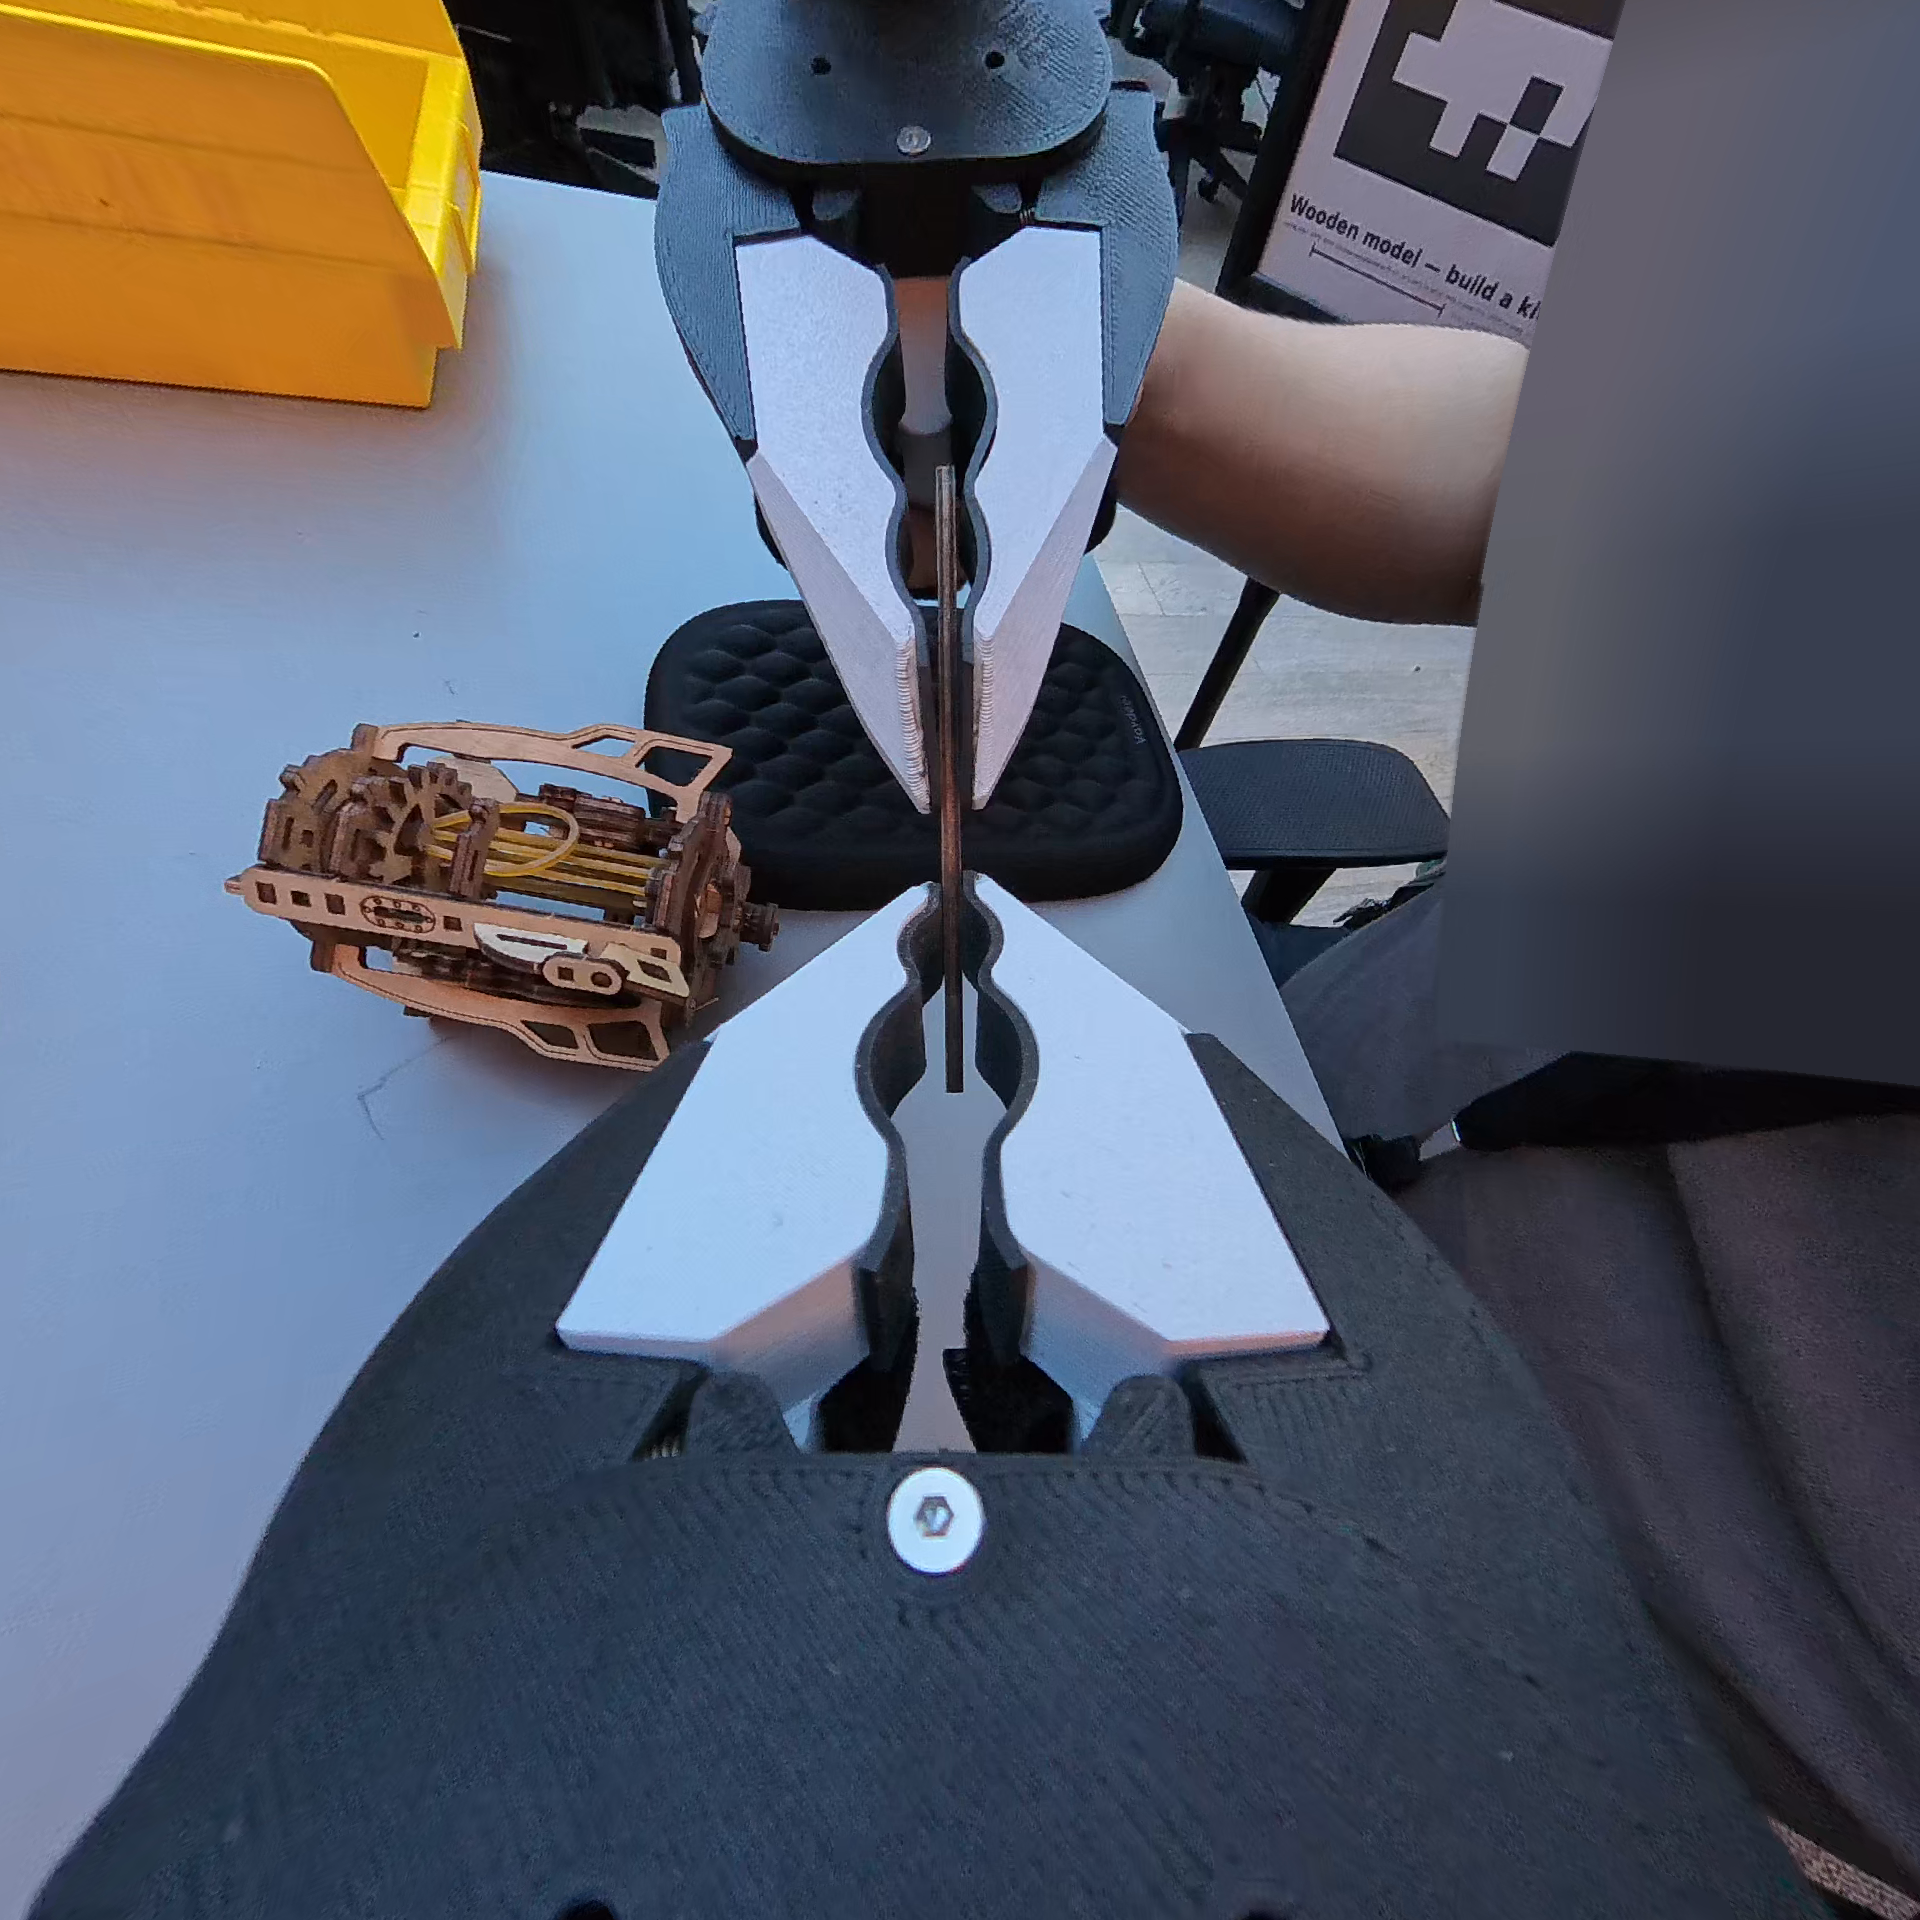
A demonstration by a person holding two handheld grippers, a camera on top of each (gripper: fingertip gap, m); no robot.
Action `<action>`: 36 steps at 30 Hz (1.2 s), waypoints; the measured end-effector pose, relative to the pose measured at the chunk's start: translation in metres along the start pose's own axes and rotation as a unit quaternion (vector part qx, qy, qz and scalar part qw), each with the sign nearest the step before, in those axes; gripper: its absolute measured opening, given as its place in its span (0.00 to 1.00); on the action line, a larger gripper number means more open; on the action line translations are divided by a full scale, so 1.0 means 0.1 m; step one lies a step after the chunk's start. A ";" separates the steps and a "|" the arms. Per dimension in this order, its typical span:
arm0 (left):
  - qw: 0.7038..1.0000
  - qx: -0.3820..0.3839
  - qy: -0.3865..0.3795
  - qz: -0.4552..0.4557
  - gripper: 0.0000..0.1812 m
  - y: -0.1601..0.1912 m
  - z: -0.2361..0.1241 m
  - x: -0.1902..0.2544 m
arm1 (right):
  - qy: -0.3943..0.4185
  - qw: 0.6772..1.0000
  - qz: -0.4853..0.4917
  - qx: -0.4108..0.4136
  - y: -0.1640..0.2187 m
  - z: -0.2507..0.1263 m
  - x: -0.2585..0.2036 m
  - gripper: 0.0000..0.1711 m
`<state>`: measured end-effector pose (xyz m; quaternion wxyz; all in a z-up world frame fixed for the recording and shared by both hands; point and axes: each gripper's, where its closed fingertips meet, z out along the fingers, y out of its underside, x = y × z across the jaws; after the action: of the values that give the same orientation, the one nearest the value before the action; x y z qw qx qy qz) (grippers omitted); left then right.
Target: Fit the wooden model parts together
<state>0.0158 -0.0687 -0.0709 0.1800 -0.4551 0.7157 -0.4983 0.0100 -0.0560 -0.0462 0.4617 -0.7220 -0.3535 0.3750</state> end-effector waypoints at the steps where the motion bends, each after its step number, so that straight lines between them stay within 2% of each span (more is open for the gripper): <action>1: 1.000 0.001 0.000 0.000 0.00 0.00 0.00 0.00 | 0.001 1.000 -0.001 0.003 0.00 0.00 0.00 0.00; 22: 1.000 -0.007 0.004 0.010 0.00 0.03 0.05 0.05 | 0.006 0.999 -0.029 -0.024 0.09 0.01 -0.05 0.00; 25: 0.999 0.016 0.006 0.036 0.01 -0.02 0.05 0.09 | 0.005 0.999 -0.049 -0.015 0.06 -0.02 -0.09 0.00; 26: 0.998 0.024 -0.016 0.052 0.08 -0.05 0.02 0.04 | 0.011 0.998 -0.053 -0.010 0.04 -0.05 -0.09 0.00; 27: 0.996 0.019 -0.043 0.072 0.22 -0.05 -0.01 -0.03 | 0.021 0.998 -0.055 -0.007 0.03 -0.11 -0.08 0.00; 28: 0.994 0.002 -0.058 0.095 0.27 -0.03 -0.05 -0.08 | 0.034 0.998 -0.056 0.000 0.01 -0.20 -0.07 0.00; 32: 0.977 -0.070 -0.077 0.186 0.28 -0.06 -0.11 -0.33 | 0.114 0.991 -0.050 0.044 -0.08 -0.67 0.10 0.00; 36: 0.967 -0.154 -0.049 0.197 0.27 -0.09 0.00 -0.56 | 0.167 0.985 -0.043 0.022 -0.04 -0.87 0.33 0.00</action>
<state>0.0494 -0.0225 -0.0739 0.2375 -0.3510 0.8498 -0.3133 0.1004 -0.0619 -0.0239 0.5457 -0.7485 -0.2934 0.2363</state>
